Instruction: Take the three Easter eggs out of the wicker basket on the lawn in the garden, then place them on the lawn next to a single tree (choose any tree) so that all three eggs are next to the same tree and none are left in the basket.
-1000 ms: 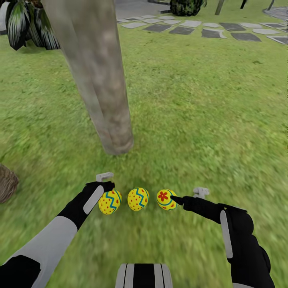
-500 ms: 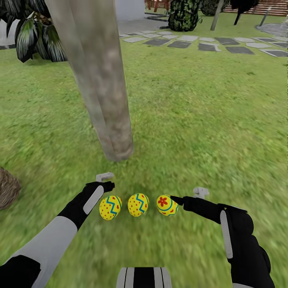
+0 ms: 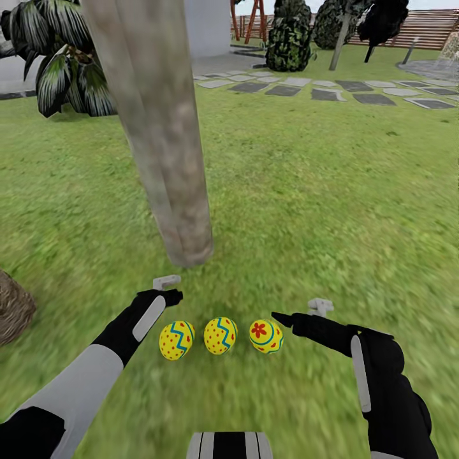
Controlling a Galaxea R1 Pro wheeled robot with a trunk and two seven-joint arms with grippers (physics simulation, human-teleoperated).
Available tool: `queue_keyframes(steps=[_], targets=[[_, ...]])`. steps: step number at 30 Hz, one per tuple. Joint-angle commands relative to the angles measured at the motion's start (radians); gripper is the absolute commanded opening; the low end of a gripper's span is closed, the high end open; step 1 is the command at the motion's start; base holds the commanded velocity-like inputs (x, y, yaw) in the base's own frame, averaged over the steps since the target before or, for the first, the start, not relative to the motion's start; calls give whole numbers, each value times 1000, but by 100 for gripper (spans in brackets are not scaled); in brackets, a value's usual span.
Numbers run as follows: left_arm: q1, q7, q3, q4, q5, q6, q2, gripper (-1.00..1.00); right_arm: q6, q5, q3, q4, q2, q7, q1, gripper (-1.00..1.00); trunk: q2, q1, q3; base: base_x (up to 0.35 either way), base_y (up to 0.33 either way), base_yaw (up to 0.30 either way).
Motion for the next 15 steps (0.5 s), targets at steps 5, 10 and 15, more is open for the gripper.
queue_keyframes(steps=[5,10,15], targets=[[-1,7,-5,2,11,9,1,100,6,15,-2,-1,1,8,-3,100,1,-2,19,0,0,0],[-1,4,-5,7,11,13,1,100,6,16,-2,-1,1,7,-3,100,2,-5,38,0,0,0],[-1,3,-4,9,10,13,1,100,5,16,-2,-1,1,7,-2,100,3,-7,57,0,0,0]])
